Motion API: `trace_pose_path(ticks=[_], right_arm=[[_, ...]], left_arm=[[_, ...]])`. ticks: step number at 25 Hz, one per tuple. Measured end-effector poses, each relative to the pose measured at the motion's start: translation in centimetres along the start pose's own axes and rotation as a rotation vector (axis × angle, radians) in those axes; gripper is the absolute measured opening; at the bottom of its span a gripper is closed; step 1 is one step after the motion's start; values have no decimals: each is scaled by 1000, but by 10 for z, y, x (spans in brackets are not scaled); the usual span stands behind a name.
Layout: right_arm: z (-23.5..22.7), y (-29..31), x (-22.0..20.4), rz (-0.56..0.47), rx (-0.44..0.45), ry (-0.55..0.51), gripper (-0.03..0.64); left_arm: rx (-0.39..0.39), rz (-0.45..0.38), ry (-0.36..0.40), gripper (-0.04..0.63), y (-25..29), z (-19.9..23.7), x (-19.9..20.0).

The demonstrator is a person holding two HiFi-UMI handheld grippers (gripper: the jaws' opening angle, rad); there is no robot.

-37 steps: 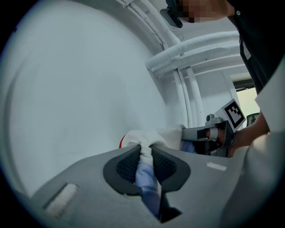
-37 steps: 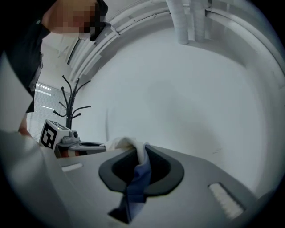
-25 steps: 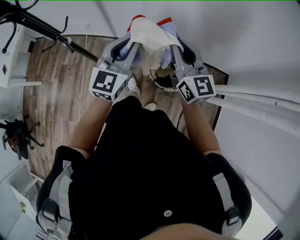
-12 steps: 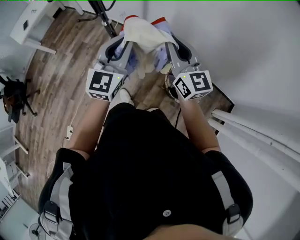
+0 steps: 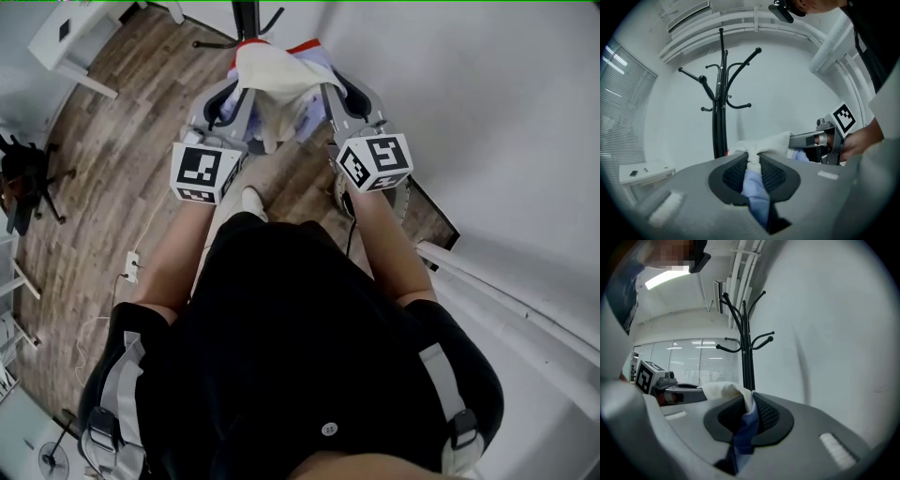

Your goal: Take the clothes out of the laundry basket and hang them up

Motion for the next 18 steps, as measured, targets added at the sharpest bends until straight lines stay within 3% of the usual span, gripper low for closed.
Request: trace_pose_path(ticks=[9, 18], right_arm=[[-12, 83, -61, 104, -15, 13, 31], [-21, 112, -123, 203, 47, 67, 32]], left_arm=[[33, 80, -39, 44, 32, 72, -75], [115, 65, -146, 44, 60, 75, -121]])
Point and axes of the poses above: the fingertips, and each gripper's own axes: y forward along the fingers, z to its left, x out of its top, the point moved 2 cm from there along -y, backward along the fingers, and after that the axes turned 6 degrees about -z, right-handed, at the moved point
